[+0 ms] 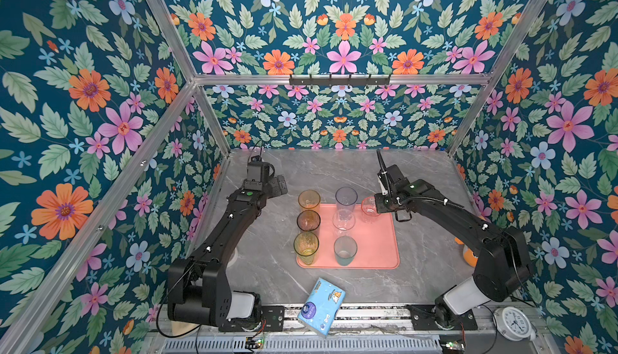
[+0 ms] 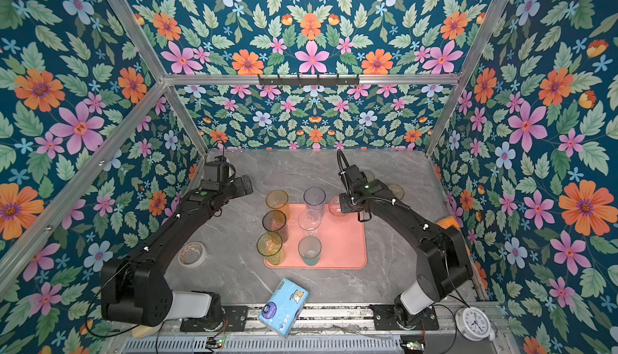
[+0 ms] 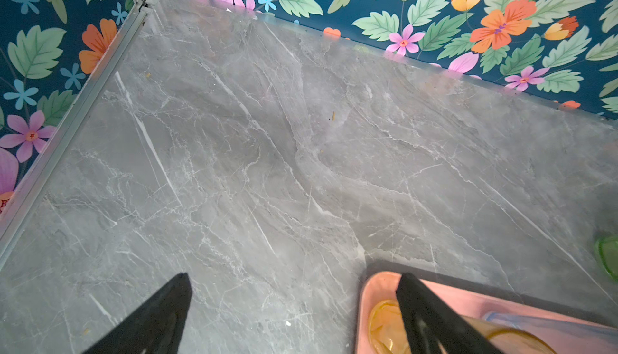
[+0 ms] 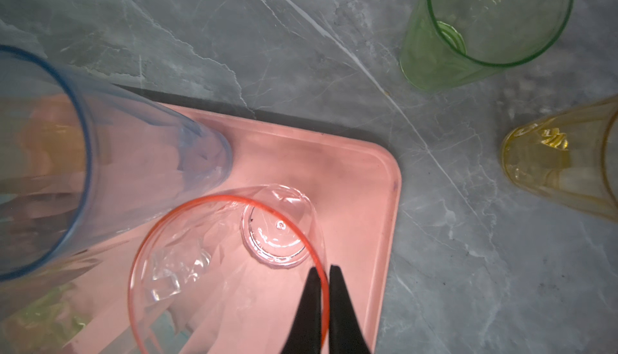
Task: Place the glasses into the tray
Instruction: 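Lower the pink glass onto the tray beside the blue-rimmed glass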
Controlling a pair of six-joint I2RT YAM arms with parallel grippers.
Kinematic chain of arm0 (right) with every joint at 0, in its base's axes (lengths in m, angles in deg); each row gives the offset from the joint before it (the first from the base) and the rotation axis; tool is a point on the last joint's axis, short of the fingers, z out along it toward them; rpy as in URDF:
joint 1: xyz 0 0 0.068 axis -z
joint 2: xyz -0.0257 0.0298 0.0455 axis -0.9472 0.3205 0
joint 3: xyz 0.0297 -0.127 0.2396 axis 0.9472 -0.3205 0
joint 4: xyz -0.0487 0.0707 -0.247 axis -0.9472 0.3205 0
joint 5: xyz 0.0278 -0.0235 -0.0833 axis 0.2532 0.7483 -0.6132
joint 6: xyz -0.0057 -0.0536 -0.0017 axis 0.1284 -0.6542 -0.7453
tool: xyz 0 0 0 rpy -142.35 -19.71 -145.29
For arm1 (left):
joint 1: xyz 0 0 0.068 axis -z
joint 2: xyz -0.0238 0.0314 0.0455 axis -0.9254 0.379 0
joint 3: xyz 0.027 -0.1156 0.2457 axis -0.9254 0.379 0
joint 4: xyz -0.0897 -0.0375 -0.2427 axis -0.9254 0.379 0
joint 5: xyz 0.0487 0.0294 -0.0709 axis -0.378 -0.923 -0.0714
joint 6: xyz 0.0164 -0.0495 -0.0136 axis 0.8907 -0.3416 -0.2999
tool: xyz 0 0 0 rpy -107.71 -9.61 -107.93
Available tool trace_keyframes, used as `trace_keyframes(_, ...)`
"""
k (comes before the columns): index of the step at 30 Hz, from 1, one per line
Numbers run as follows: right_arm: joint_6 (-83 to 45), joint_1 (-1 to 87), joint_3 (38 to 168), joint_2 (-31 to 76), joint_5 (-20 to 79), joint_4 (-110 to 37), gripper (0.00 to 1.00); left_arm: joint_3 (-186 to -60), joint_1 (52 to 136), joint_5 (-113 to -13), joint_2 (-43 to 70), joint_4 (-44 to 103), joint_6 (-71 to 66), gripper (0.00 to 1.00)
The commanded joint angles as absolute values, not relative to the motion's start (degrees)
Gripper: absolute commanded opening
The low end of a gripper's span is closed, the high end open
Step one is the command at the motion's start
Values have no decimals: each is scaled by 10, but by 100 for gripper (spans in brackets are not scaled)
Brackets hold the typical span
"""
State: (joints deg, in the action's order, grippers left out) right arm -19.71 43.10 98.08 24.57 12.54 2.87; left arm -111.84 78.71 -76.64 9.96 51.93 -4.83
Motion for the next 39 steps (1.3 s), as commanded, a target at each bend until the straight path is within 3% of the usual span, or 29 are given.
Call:
trace_keyframes(1, -187, 432, 973, 250, 106, 9, 0, -1116, 786, -765, 97, 518, -45, 99)
trace_keyframes(34, -179, 457, 960, 293, 116, -26, 0, -1119, 786, -762, 93, 521, -45, 99)
trace_keyframes(39, -173, 458, 971, 293, 115, -11, 15, -1122, 786, -763, 91, 521, -44, 99)
